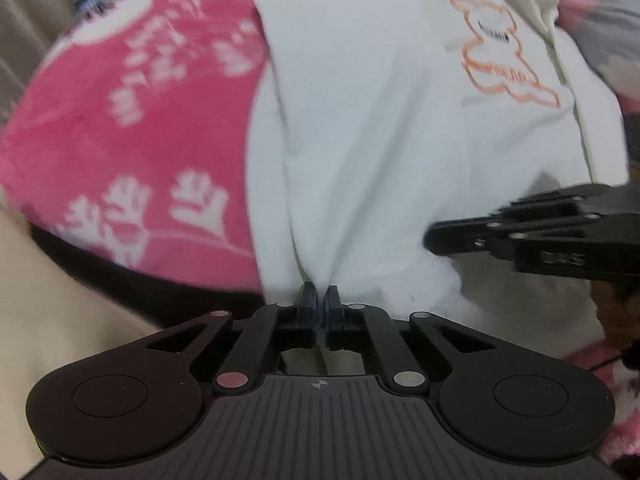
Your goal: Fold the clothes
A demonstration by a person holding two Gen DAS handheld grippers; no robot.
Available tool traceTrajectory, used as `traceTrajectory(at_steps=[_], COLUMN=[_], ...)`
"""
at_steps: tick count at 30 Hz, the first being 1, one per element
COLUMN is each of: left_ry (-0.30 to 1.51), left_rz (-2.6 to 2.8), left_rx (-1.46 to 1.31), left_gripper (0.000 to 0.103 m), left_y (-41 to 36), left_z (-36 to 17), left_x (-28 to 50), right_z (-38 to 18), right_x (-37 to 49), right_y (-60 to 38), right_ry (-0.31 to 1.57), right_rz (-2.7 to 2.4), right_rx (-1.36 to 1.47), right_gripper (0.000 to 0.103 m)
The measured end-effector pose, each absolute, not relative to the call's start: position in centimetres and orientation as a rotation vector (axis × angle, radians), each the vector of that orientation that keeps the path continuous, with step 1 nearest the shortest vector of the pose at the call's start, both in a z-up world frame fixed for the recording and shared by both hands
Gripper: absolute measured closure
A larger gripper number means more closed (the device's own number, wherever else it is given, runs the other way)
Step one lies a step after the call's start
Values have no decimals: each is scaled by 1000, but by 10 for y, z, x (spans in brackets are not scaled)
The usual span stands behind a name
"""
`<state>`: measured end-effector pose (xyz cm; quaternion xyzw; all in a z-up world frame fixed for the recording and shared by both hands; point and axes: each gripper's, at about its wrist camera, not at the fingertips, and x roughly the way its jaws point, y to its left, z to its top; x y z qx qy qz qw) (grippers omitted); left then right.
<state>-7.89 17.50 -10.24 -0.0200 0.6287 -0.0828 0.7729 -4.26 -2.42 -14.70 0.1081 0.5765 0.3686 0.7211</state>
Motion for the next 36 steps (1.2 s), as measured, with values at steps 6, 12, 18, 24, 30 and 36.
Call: traceTrajectory(at_steps=[6,12,18,24,30,36], left_ry=[1384,1241,1103,1086,1062,1037], left_rz=[-209,-86,-36,-33,-76,-126], left_rx=[-88,-94,-15,-130,-207,-259], left_gripper=[82,68,47,42,42,42], left_y=[187,208,213,235,248,258], left_z=[-82,-56,-72,-99,-109,-114], left_x=[-67,-12,69,132,138,134], right_z=[-106,-103,-132,-112,-74,-49], right_x=[-52,-75,-99,-66,20,166], right_y=[-32,-1,11,-34,-73,-50], right_ry=[1142,969,1019,1012,935,1102], right_rz=[796,965,1089,1051,868,678], right_rx=[55,-45,-273,-128,47,370], right_gripper=[88,88,88,86,80,58])
